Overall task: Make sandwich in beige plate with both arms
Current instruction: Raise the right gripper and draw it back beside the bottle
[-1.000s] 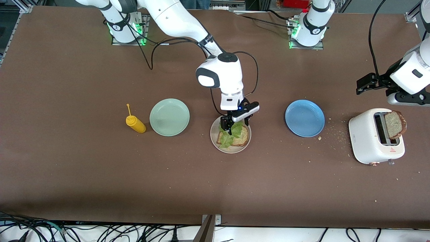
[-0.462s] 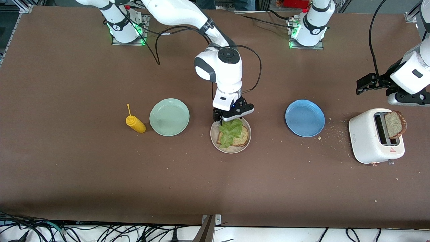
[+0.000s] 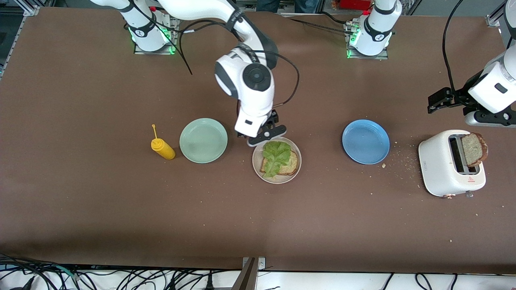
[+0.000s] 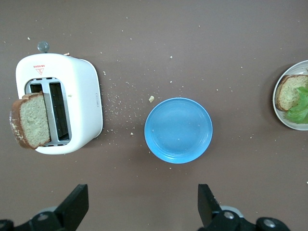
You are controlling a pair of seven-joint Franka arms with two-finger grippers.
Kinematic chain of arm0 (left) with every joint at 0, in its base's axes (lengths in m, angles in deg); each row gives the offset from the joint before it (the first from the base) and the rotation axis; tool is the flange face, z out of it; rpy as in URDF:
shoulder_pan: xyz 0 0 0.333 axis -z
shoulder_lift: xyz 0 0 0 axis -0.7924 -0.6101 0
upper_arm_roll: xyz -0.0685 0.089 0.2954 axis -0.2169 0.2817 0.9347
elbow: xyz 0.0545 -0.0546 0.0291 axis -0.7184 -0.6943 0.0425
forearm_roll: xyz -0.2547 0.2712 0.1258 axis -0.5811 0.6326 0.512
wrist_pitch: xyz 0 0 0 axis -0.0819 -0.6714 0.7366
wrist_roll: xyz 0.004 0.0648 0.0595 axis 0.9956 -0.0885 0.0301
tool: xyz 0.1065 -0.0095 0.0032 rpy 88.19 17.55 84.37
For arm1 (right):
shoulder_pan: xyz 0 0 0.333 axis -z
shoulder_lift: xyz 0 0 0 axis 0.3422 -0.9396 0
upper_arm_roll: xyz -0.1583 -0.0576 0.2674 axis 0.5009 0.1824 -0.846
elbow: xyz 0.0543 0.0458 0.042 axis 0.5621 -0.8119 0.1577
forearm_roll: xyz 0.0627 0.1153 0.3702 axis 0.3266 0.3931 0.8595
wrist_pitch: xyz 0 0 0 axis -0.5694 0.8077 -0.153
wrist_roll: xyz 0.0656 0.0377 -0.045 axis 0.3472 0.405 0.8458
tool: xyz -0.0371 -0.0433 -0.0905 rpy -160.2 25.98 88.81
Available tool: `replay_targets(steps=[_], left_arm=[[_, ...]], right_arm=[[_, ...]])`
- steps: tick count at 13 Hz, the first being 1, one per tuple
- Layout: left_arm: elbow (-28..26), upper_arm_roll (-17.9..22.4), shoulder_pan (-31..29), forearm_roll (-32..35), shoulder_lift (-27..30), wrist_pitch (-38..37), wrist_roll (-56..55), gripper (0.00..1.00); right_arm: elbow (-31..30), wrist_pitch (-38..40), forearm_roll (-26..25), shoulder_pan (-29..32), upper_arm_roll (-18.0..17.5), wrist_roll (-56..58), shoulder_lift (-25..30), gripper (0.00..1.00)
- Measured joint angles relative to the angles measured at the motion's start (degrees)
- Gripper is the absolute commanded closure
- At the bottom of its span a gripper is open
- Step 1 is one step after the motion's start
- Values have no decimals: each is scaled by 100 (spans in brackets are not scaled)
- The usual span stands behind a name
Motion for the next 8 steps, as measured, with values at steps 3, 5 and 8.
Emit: replay_targets(steps=[3,5,8], left_arm=[[0,0,0,0,0,0,0,0],[0,0,0,0,-1,0,0,0],[0,0,-1,0,-1,1,0,0]], right_arm=[[-1,703,49,318,-1,136,184,0],[-2,877,379,528,11,200,200,0],[-57,1159,752,1110,65,424,488,0]])
